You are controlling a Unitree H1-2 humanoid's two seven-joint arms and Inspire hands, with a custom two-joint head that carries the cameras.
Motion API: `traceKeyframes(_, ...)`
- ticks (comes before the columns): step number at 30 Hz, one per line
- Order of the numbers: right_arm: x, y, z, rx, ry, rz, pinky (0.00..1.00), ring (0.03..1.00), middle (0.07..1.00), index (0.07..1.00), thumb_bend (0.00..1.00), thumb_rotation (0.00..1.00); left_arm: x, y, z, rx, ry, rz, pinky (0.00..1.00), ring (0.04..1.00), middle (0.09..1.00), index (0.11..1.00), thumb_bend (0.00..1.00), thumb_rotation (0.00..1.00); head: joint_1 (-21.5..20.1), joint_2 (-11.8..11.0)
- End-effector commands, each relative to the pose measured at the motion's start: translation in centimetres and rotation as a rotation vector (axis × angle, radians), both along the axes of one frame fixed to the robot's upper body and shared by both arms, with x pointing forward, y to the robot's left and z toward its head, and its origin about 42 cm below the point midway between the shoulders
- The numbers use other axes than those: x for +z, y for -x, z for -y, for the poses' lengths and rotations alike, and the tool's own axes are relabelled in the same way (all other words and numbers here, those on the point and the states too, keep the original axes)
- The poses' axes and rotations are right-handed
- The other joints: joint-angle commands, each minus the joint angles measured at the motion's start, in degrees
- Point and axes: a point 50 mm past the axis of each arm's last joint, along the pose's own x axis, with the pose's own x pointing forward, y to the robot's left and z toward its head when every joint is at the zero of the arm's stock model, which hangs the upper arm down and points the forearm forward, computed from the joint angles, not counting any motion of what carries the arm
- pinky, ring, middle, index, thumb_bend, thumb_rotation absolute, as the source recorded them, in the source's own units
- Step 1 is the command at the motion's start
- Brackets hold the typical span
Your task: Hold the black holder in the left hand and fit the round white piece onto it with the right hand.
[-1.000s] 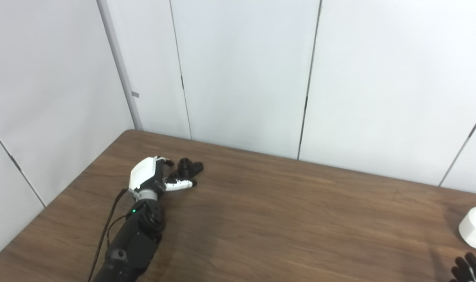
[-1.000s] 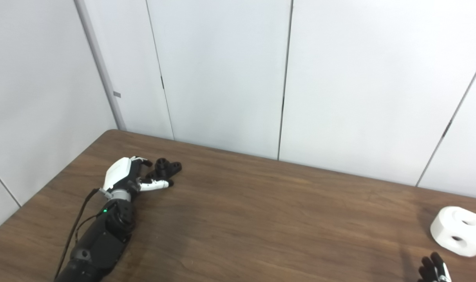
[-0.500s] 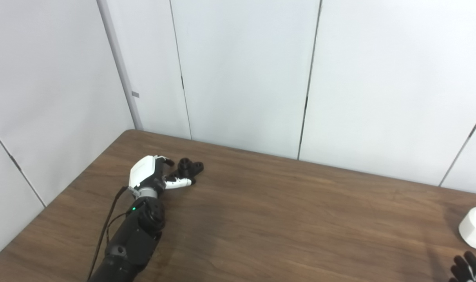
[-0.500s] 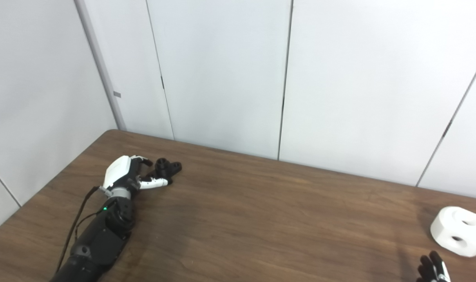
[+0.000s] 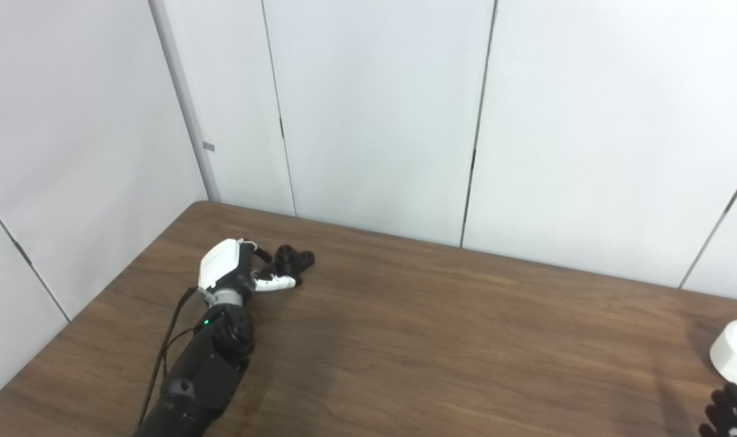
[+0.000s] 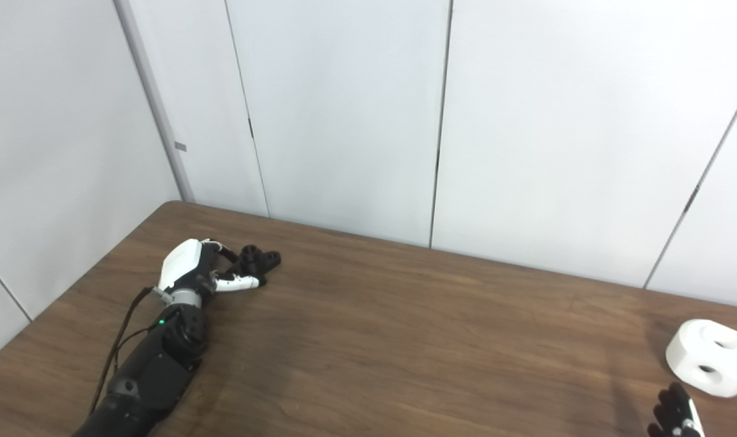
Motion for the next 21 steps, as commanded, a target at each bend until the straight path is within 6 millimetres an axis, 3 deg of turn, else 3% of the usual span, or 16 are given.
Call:
traceKeyframes(1,1.3,-0.2,-0.1,0.007,0.002,0.056,1.0,1.0,0.998,1.0,0.57,0.97,0.8,-0.4,-0.8,-0.002,-0.025,0.018,1.0,0.98,0.897,0.516,0.6,0.08,0.05,0.0)
traceKeyframes(4,1.4,-0.2,-0.1,0.011,0.004,0.058,1.0,1.0,0.997,1.0,0.57,0.98,0.4,-0.4,-0.8,-0.007,-0.012,0.033,1.0,0.963,0.873,0.488,0.53,0.06,-0.01,-0.05)
traceKeyframes(11,1.5,-0.3,-0.2,0.011,0.0,0.059,1.0,1.0,0.998,1.0,0.55,0.98,-0.4,-0.5,-0.7,-0.027,-0.018,0.036,1.0,0.923,0.814,0.485,0.52,0.05,-0.39,-0.12)
traceKeyframes(21,1.8,-0.2,-0.4,0.007,0.007,0.06,1.0,1.0,0.992,1.0,0.53,1.0,-1.1,-0.4,-0.8,-0.047,-0.026,0.016,0.99,0.92,0.816,0.486,0.52,0.05,-0.87,-0.04)
